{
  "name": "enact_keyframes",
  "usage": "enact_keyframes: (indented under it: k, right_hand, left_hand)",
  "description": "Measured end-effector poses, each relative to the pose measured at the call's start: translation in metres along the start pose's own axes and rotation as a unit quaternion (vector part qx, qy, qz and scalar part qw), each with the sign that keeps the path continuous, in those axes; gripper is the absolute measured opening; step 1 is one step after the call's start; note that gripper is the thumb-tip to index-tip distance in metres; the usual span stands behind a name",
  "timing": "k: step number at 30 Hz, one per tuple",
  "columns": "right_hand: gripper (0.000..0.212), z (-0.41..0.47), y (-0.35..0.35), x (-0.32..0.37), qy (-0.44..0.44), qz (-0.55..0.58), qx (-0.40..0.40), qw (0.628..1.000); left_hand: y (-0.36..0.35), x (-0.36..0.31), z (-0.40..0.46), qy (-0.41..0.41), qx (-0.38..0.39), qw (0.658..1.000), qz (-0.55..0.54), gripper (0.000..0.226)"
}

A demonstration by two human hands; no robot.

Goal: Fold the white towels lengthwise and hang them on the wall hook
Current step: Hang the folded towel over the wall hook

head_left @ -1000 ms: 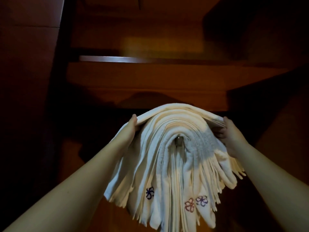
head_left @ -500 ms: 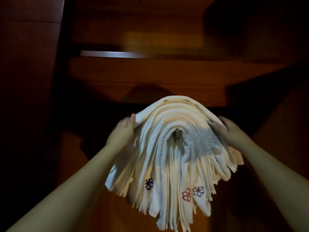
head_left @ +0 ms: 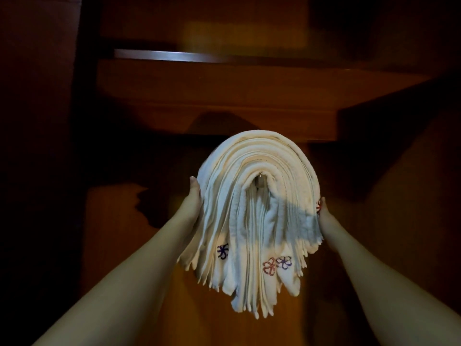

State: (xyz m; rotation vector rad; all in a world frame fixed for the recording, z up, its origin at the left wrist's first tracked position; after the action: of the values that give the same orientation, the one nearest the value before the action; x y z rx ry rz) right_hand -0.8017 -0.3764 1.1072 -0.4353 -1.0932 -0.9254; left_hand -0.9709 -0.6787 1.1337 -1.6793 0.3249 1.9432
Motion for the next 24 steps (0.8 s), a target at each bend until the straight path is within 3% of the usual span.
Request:
enact_keyframes:
  k: [3, 7, 9, 10, 12, 14, 16, 19, 24]
  right_hand:
    - [0.080, 0.000, 0.004, 0.001, -0.019, -0.014, -0.017, 1.000]
    - [0.087, -0.017, 0.022, 0.010, -0.045, -0.080, -0.108, 0.990]
    - [0.078, -0.035, 0.031, 0.016, -0.052, -0.128, -0.149, 0.979]
    - [0.069, -0.045, 0.035, 0.019, -0.048, -0.148, -0.151, 0.976]
    - [0.053, -0.066, 0.043, 0.022, -0.033, -0.183, -0.144, 0.972]
    - [0.047, -0.094, 0.048, 0.023, -0.017, -0.206, -0.134, 0.969]
    - [0.042, -0.132, 0.048, 0.025, 0.001, -0.237, -0.130, 0.963]
    - [0.032, -0.202, 0.040, 0.022, 0.026, -0.316, -0.072, 0.946]
    - [0.031, -0.324, 0.053, -0.028, -0.005, -0.381, 0.060, 0.923]
  left_hand:
    - [0.003, 0.004, -0.002, 0.010, -0.014, 0.999, -0.028, 0.066]
    - [0.014, 0.004, -0.012, 0.033, -0.042, 0.998, -0.028, 0.085]
    - [0.027, 0.002, -0.026, 0.040, -0.132, 0.988, 0.071, 0.100]
    - [0.032, 0.000, -0.037, 0.021, -0.183, 0.973, 0.137, 0.098]
    - [0.028, -0.010, -0.067, -0.124, -0.219, 0.944, 0.215, 0.073]
    - [0.014, -0.014, -0.101, -0.255, -0.195, 0.913, 0.251, 0.052]
    - [0.001, -0.001, -0.126, -0.292, -0.133, 0.907, 0.273, 0.040]
    - [-0.021, 0.043, -0.152, -0.225, -0.006, 0.904, 0.363, 0.034]
    - [-0.057, 0.149, -0.204, -0.108, 0.165, 0.844, 0.498, 0.023]
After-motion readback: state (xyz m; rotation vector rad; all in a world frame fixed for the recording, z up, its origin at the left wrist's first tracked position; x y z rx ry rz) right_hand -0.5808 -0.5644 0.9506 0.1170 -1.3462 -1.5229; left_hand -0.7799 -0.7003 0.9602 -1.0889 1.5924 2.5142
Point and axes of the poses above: each hand's wrist, its own z-axis towards the middle knuckle, its own y-axis out of the back of the hand, x = y × z, the point moved 4 cm from there along z, towards the middle knuckle, and after that the axes turned 11 degrees about y, right-handed, at the moved point
